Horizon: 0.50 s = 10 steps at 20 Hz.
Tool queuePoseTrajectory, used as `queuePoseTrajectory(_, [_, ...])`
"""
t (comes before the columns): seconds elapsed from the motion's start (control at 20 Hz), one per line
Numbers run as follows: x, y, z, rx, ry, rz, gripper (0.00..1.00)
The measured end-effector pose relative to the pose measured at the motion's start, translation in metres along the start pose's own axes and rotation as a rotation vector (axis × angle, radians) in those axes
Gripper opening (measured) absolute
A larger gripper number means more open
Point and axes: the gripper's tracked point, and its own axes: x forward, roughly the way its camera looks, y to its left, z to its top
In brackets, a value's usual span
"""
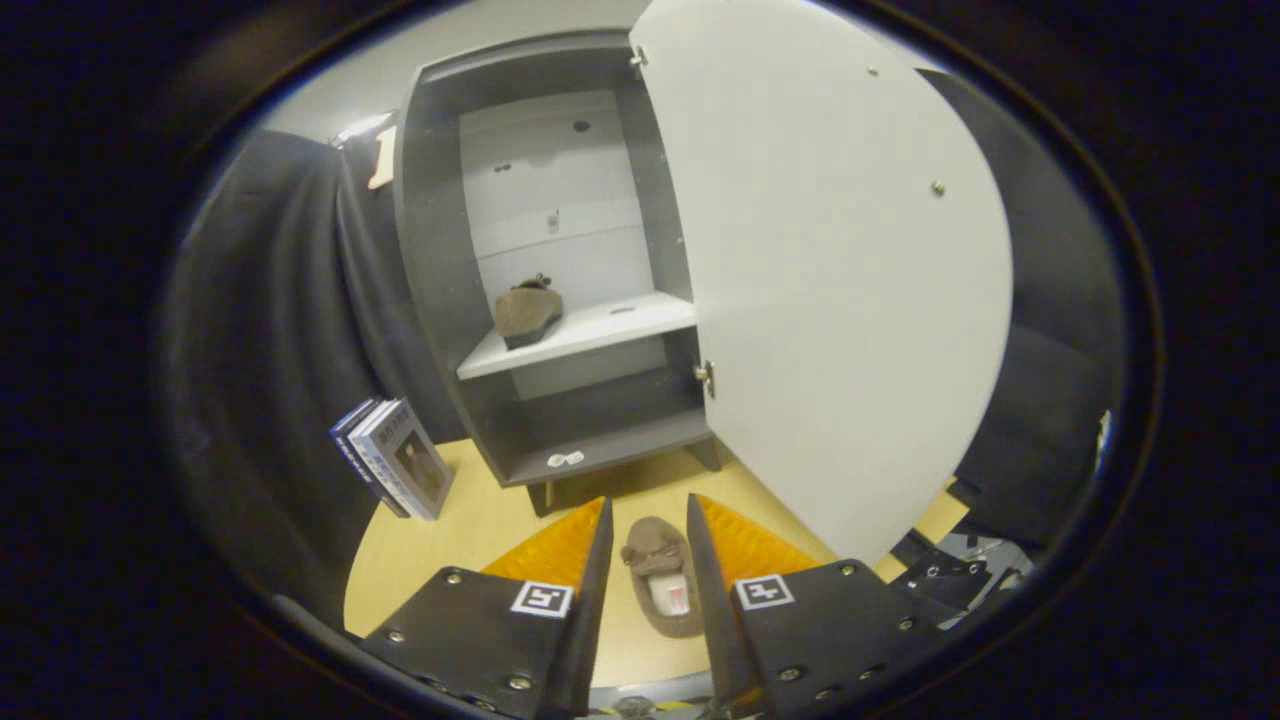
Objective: Open the shoe cabinet door, grab the shoes and put them into the shoe cabinet, then close the shoe cabinet door.
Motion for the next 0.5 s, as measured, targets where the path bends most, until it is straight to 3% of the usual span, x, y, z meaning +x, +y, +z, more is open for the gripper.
queuePoseTrajectory(0.2, [0.042, 0.019, -0.054, -0.057, 0.12, 0.013, 0.6])
queuePoseTrajectory(0.5, [0.104, 0.02, -0.133, -0.093, 0.279, 0.028, 0.7])
